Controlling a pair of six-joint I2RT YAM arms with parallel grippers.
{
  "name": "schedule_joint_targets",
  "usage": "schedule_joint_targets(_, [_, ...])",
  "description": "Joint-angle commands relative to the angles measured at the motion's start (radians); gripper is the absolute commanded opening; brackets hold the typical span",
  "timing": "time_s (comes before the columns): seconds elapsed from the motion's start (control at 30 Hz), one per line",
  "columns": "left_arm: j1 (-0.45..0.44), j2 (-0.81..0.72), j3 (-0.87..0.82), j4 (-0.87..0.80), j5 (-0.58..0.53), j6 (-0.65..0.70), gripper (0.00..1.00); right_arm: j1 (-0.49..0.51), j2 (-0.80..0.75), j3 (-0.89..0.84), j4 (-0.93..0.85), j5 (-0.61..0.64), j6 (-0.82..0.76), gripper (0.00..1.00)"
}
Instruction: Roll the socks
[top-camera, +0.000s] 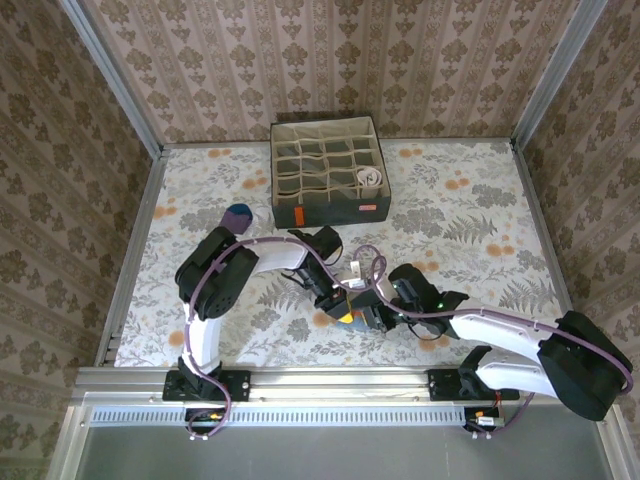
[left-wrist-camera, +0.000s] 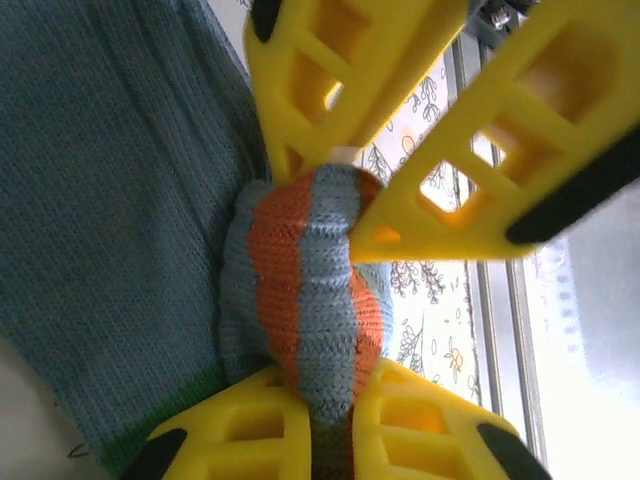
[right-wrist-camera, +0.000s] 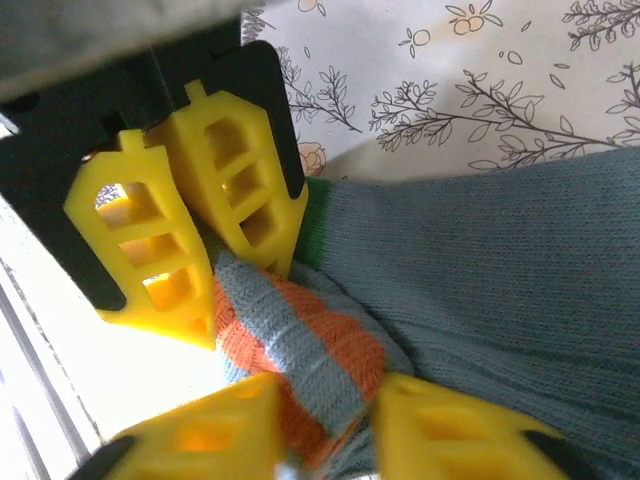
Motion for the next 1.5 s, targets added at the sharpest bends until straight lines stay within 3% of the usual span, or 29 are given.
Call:
schedule_joint_targets(0.0, [-0.003,-0.055,-0.070,0.133,-0.012,-0.069,0.15,0.019,0.013,0.028,-0.018,0.022,-0.044,0.09])
schedule_joint_targets(0.13, [0.017,-0.124,-0.198,0.385,-0.015,-0.212,0.25,0.019,0.008,0.028,-0.023,0.023,-0.037,0.00])
schedule_joint_targets(0.23, [0.022,-0.160,-0.303,0.623,-0.013,-0.342,0.26,0.018,0.011,0.041,-0.059,0.048,-0.011,0.01])
schedule_joint_targets(0.3, [0.018,-0.161,-0.329,0.683,-0.022,-0.371,0.19,0.008,0.001,0.065,-0.124,0.111,0.054,0.13])
schedule_joint_targets(0.37, [0.010,-0.154,-0.327,0.659,-0.049,-0.359,0.09,-0.013,-0.040,0.098,-0.213,0.160,0.126,0.36])
schedule_joint_targets(0.4, [0.006,-0.152,-0.327,0.649,-0.059,-0.350,0.08,-0.022,-0.067,0.112,-0.251,0.179,0.157,0.42])
schedule_joint_targets(0.57, [-0.006,-0.162,-0.337,0.606,-0.103,-0.306,0.01,-0.082,-0.228,0.155,-0.411,0.285,0.312,0.49])
schedule_joint_targets(0.7, [-0.025,-0.186,-0.334,0.554,-0.148,-0.255,0.00,-0.154,-0.232,0.114,-0.446,0.289,0.403,0.46])
schedule_joint_targets(0.97, [-0.083,-0.198,-0.305,0.430,-0.176,-0.153,0.00,-0.199,0.066,0.150,-0.278,0.182,0.429,0.41])
schedule_joint_targets(1.3, [-0.128,-0.181,-0.212,0.235,-0.127,-0.035,0.00,-0.218,0.393,0.323,-0.254,0.115,0.309,0.16])
schedule_joint_targets(1.47, [-0.132,-0.114,-0.129,0.134,-0.097,0.001,0.00,-0.220,0.497,0.372,-0.193,0.045,0.249,0.12])
